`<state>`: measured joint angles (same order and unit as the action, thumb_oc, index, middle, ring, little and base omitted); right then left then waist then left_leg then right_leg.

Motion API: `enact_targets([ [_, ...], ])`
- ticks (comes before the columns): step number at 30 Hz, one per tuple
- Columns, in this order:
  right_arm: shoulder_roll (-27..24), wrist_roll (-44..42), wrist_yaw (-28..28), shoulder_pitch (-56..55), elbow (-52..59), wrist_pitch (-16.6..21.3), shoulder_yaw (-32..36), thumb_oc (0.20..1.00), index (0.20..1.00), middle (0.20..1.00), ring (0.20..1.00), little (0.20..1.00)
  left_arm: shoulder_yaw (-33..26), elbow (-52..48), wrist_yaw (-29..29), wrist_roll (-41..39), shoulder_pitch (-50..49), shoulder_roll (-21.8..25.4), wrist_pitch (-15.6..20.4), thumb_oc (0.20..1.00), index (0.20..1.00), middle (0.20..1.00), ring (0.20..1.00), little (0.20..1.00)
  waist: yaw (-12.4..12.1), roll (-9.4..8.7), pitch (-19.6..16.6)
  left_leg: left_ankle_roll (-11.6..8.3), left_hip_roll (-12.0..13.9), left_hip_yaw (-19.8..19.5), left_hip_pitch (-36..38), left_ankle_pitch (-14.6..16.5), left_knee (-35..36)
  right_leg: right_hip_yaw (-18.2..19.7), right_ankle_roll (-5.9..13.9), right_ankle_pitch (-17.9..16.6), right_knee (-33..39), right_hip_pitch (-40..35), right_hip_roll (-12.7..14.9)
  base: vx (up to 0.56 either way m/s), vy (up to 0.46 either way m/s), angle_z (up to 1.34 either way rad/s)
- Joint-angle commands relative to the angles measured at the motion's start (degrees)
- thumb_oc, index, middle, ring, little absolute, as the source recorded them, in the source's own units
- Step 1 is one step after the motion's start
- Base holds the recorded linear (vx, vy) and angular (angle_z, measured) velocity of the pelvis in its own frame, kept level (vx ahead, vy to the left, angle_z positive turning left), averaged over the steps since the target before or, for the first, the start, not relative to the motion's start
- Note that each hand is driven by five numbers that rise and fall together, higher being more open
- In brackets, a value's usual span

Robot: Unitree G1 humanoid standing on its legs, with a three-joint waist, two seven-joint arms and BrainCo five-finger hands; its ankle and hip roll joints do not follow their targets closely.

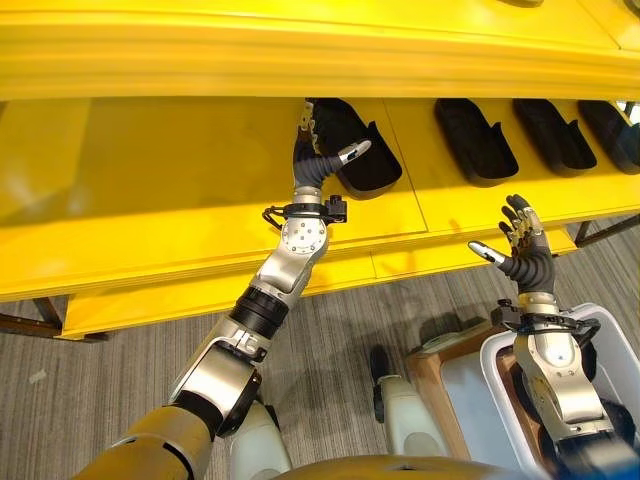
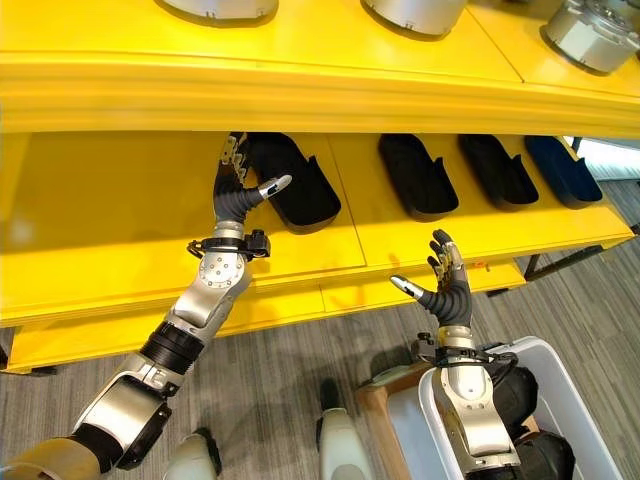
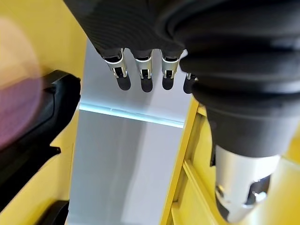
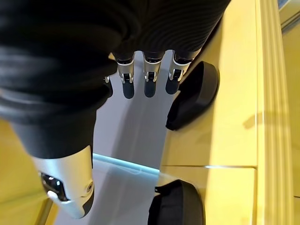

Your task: Move parts from the plastic box to the shelf.

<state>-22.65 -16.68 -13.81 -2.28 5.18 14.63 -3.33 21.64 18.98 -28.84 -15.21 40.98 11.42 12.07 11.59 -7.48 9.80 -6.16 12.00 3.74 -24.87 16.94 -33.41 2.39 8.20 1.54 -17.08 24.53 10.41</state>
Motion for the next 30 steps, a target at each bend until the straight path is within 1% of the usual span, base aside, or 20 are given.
enact_targets([
  [1,-3.1,-1.0,-0.5,1.3,2.4,2.2,1.4,1.0,1.0,1.0,1.0,1.0,1.9,3.9,0.9,-0.6,8.0,-2.5,3.3,1.0,1.0,1.0,1.0,1.0,-0.3,1.49,-0.8,-0.63,1.4,-4.6,0.6,-10.1,5.0,0.8,-1.29,0.3,-7.9,-0.3,-0.7,0.0,-0.004,-0.1],
  [7,-3.7,-1.3,-0.1,1.1,2.4,2.5,1.6,1.0,1.0,1.0,1.0,1.0,2.2,7.1,0.7,-0.6,9.4,-2.8,3.2,1.0,1.0,1.0,1.0,1.0,0.5,1.4,-0.8,-0.64,1.7,-4.2,-0.1,-10.0,4.5,1.2,-1.29,0.2,-8.4,0.7,-0.9,-0.01,0.004,-0.04],
  [13,-3.7,-1.6,0.0,0.8,2.4,2.5,1.8,1.0,1.0,1.0,1.0,1.0,1.1,9.3,0.3,-2.5,10.3,-2.8,3.4,1.0,1.0,1.0,1.0,1.0,1.0,1.25,-0.9,-0.7,1.8,-4.3,-1.4,-9.8,3.6,1.4,-1.39,0.1,-9.0,2.1,-1.1,0.0,-0.001,-0.04],
  [18,-3.8,-1.4,-0.2,0.8,2.3,2.4,2.2,1.0,1.0,1.0,1.0,1.0,-0.6,12.4,-0.2,-5.9,10.9,-3.5,3.7,1.0,1.0,1.0,1.0,1.0,1.6,1.03,-1.1,-0.77,2.0,-4.1,-2.6,-9.9,3.3,1.6,-1.37,-0.3,-9.2,3.7,-1.3,-0.01,-0.001,-0.05],
  [23,-4.2,-0.9,-0.4,1.3,2.5,2.4,2.8,1.0,1.0,1.0,1.0,1.0,-1.3,14.2,-0.4,-6.1,11.7,-3.0,3.6,1.0,1.0,1.0,1.0,1.0,1.9,1.04,-1.3,-0.75,2.1,-4.2,-3.9,-9.8,2.6,1.7,-1.43,-0.3,-9.5,4.7,-1.5,0.0,0.0,0.0],
  [24,-4.3,-1.0,-0.3,1.3,2.5,2.6,2.9,1.0,1.0,1.0,1.0,1.0,-1.7,15.1,-0.6,-6.2,12.3,-2.8,3.6,1.0,1.0,1.0,1.0,1.0,2.1,1.09,-1.4,-0.8,2.4,-4.1,-4.1,-9.2,2.0,1.9,-1.48,0.1,-10.0,4.9,-1.8,0.0,0.0,0.0],
  [25,-4.3,-1.0,-0.3,1.3,2.5,2.6,2.9,1.0,1.0,1.0,1.0,1.0,-1.7,15.1,-0.6,-6.2,12.3,-2.8,3.6,1.0,1.0,1.0,1.0,1.0,2.2,1.05,-1.5,-0.76,2.3,-4.1,-4.2,-9.6,2.4,1.9,-1.47,-0.2,-9.7,5.0,-1.7,0.0,0.0,0.0],
  [26,-4.4,-1.1,-0.3,1.3,2.4,2.6,2.9,1.0,1.0,1.0,1.0,1.0,-1.9,15.5,-0.7,-6.4,12.6,-2.8,3.6,1.0,1.0,1.0,1.0,1.0,2.2,1.04,-1.4,-0.8,2.4,-4.1,-4.3,-9.2,1.9,1.9,-1.49,0.1,-10.1,5.2,-1.8,0.0,0.0,0.0],
  [30,-4.5,-1.5,0.3,1.2,2.5,2.8,2.8,1.0,1.0,1.0,1.0,1.0,-1.9,16.5,-0.6,-6.7,13.6,-3.1,3.8,1.0,1.0,1.0,1.0,1.0,2.5,1.04,-1.8,-0.87,2.6,-4.1,-5.0,-9.1,1.6,1.9,-1.5,0.0,-10.3,5.9,-2.0,0.0,0.005,-0.04],
])
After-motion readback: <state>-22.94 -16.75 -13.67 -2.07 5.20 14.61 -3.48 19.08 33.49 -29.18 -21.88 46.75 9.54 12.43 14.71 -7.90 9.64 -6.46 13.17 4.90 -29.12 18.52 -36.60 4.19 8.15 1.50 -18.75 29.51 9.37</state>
